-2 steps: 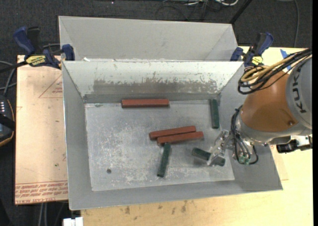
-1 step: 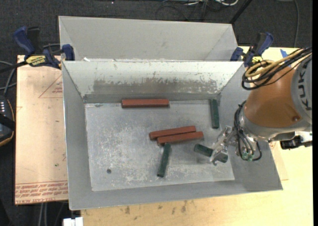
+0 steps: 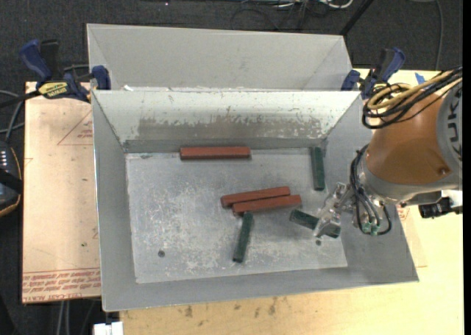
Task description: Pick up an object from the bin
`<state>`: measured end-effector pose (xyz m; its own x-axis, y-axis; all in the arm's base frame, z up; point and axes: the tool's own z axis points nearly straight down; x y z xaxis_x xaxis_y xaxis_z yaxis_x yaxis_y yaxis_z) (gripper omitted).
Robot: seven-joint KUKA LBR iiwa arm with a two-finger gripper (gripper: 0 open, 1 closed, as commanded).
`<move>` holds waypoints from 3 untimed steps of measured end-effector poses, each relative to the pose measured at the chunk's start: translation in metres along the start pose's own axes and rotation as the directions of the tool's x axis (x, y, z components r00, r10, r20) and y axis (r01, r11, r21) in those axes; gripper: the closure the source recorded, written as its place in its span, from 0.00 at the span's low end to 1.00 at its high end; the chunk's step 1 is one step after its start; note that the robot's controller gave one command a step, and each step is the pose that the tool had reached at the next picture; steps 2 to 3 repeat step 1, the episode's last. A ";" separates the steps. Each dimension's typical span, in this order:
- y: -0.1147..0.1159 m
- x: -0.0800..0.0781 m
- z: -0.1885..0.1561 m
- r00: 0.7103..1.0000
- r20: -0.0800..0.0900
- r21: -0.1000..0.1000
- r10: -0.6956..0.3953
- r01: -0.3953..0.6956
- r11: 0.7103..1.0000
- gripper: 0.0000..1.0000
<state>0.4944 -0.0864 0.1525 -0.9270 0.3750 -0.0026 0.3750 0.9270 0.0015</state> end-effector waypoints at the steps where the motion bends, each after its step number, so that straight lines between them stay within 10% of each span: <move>1: 0.000 0.000 -0.008 1.000 0.000 0.000 -0.001 0.001 1.000 1.00; 3: 0.000 0.000 -0.008 1.000 0.000 0.000 -0.001 0.001 1.000 1.00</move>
Offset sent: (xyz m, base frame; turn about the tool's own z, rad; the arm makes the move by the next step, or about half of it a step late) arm 0.0000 0.0000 0.0240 0.0000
